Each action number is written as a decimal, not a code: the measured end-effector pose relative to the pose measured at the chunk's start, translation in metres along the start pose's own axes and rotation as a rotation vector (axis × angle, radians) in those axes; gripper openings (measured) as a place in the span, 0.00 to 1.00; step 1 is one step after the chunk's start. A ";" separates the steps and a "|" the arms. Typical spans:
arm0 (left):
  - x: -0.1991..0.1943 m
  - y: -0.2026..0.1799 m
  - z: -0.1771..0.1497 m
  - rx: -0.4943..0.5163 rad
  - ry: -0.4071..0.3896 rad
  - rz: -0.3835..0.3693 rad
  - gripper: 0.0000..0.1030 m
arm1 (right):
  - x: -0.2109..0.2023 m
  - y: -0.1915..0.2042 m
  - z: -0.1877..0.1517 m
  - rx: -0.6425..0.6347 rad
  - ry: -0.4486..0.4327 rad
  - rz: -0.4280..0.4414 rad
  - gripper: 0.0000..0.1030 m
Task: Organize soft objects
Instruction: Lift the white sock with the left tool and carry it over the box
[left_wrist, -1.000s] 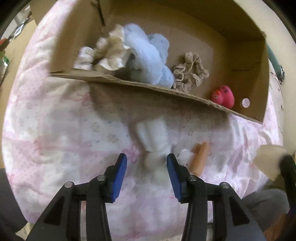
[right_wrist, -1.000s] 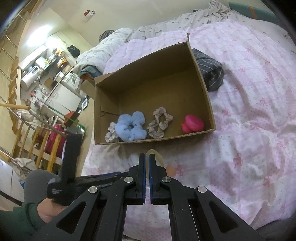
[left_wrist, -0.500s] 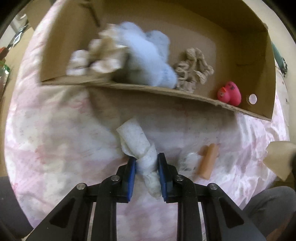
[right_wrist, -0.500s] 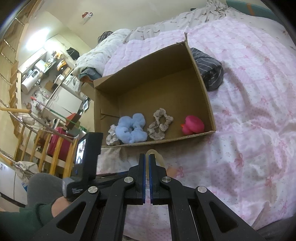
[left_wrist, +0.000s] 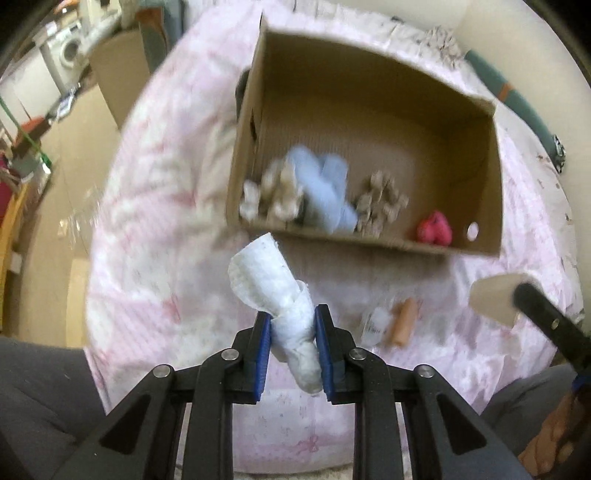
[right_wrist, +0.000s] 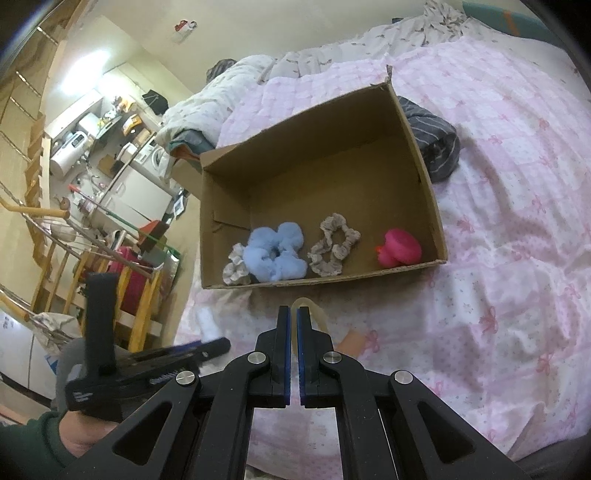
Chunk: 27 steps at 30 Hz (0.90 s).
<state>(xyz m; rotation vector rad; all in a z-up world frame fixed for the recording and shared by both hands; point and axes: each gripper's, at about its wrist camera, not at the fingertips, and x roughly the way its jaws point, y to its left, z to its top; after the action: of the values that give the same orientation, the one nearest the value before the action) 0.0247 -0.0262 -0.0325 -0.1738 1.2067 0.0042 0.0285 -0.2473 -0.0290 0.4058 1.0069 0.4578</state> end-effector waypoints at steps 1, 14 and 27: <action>-0.004 -0.002 0.008 0.009 -0.021 0.005 0.20 | -0.001 0.001 0.000 -0.002 -0.002 -0.001 0.04; -0.021 -0.046 0.090 0.087 -0.163 0.027 0.20 | -0.022 0.016 0.062 -0.070 -0.132 0.062 0.04; 0.021 -0.053 0.109 0.053 -0.077 0.005 0.21 | 0.015 -0.059 0.086 0.211 -0.125 0.161 0.05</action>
<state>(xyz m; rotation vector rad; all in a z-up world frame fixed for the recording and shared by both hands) 0.1382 -0.0656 -0.0073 -0.1227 1.1290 -0.0166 0.1205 -0.2981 -0.0295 0.7004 0.9076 0.4664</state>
